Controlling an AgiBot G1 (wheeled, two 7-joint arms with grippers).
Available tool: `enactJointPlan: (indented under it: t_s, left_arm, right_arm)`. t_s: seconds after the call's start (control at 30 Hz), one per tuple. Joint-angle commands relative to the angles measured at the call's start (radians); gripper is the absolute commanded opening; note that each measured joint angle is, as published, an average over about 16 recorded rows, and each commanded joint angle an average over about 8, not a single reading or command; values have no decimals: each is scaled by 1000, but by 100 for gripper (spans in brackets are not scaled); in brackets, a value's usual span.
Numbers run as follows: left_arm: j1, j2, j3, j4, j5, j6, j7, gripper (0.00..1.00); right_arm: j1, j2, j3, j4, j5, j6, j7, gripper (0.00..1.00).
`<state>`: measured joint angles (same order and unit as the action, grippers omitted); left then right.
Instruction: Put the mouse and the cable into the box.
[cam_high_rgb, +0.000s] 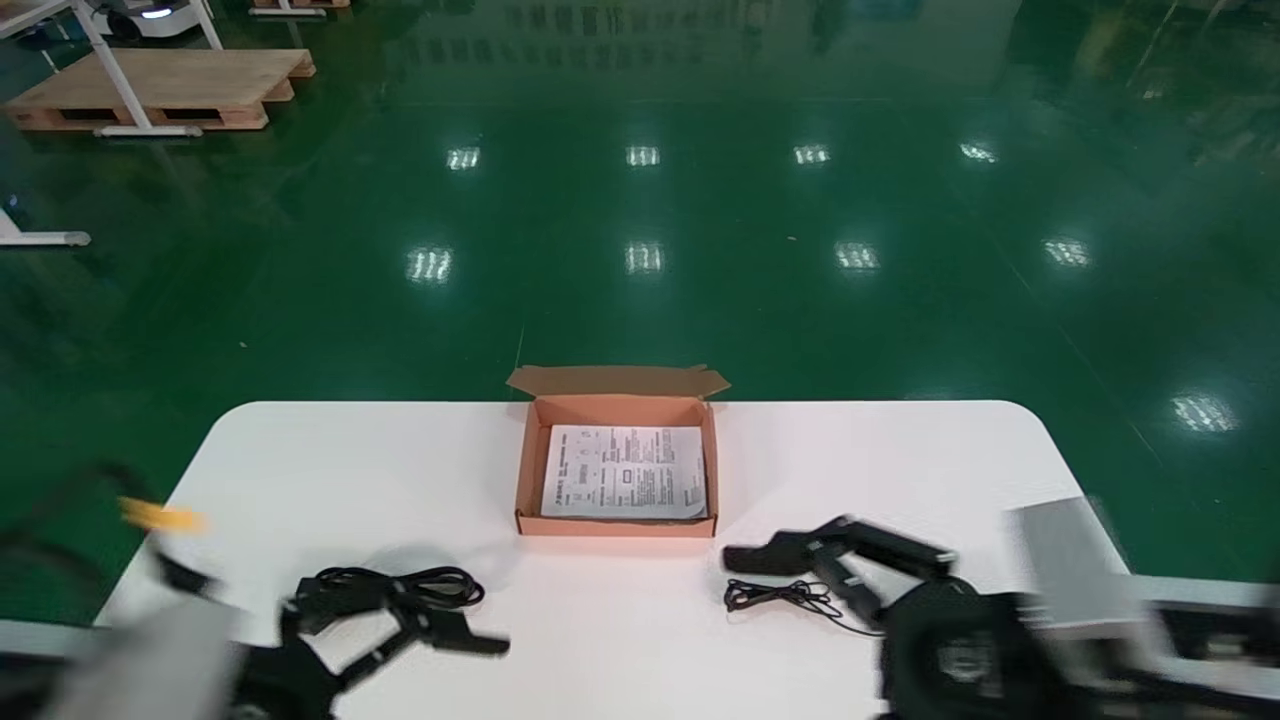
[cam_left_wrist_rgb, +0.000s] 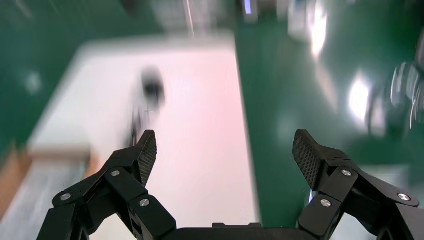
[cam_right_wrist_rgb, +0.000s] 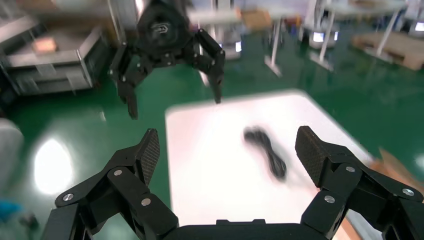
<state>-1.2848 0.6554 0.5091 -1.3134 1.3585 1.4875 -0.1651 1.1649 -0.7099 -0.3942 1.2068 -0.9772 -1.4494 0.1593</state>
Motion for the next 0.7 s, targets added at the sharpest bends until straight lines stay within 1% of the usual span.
enactJointPlan:
  t_s: [0.03, 0.1, 0.13, 0.23, 0.3, 0.4, 0.7]
  left_arm:
    - [-88, 18, 86, -8, 214, 19, 13, 100]
    - [-117, 57, 127, 9, 368, -42, 14, 100]
    - [-124, 74, 141, 18, 427, -72, 13, 100]
    - [-122, 120, 154, 45, 522, -161, -15, 100]
    - [-114, 140, 153, 59, 553, -202, -33, 100]
    - [-108, 157, 150, 69, 564, -224, -45, 100]
    - [-101, 148, 156, 77, 589, -237, -31, 100]
  right_arm:
    - [34, -32, -40, -22, -84, 8, -8, 100]
    - [73, -69, -82, -63, -177, 30, -10, 100]
    - [89, -84, -97, -81, -214, 40, -12, 100]
    - [119, -125, -137, -131, -318, 80, -19, 100]
    - [126, -142, -150, -154, -359, 104, -20, 100]
    - [129, -156, -159, -172, -387, 119, -20, 100]
    - [125, -146, -150, -156, -364, 119, -14, 100]
